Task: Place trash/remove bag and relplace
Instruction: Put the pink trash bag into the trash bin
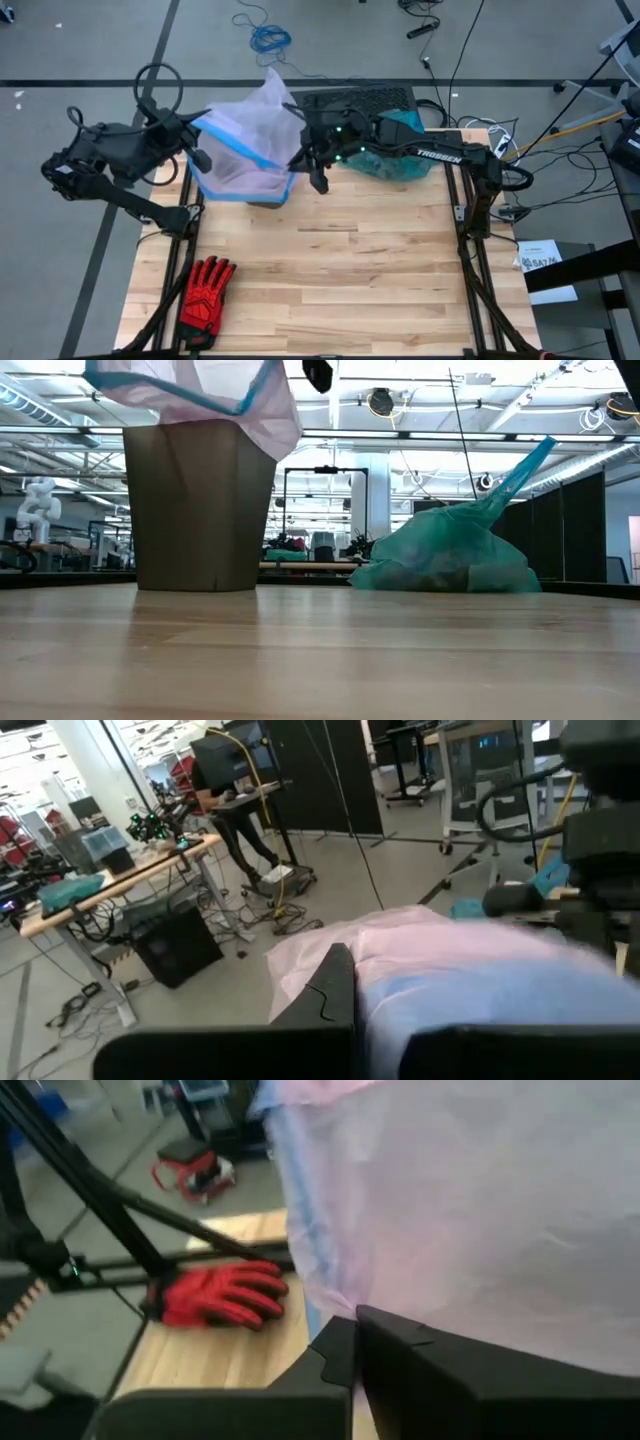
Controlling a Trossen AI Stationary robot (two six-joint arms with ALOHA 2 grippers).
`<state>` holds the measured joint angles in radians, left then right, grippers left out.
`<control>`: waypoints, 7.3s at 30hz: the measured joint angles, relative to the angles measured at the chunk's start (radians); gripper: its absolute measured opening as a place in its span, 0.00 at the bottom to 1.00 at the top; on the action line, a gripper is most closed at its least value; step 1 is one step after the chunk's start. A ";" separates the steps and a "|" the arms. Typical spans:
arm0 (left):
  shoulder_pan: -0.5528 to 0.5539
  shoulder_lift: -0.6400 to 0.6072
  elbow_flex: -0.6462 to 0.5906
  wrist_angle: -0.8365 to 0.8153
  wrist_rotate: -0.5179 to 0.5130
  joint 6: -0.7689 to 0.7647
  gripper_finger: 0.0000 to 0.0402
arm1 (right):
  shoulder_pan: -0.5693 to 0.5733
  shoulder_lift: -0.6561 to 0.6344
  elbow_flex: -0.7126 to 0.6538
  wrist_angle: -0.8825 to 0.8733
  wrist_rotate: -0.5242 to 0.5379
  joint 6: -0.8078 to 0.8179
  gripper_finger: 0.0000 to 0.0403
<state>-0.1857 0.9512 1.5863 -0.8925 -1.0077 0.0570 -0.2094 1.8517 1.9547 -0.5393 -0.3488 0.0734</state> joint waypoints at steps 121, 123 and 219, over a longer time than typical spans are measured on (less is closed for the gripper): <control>-0.289 -0.009 -0.042 -0.011 0.099 -0.070 0.00 | 0.371 -0.319 -0.796 0.116 0.113 -0.035 0.33; -0.289 -0.009 -0.042 -0.010 0.097 -0.070 0.00 | 0.381 -0.330 -0.948 0.442 0.118 0.000 0.31; -0.289 0.012 -0.042 0.202 0.088 0.090 0.00 | 0.414 0.313 0.400 -0.929 0.342 -0.216 0.15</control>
<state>-0.4747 0.9629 1.5448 -0.6908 -0.9195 0.1471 0.2049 2.1643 2.3550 -1.4685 -0.0073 -0.1426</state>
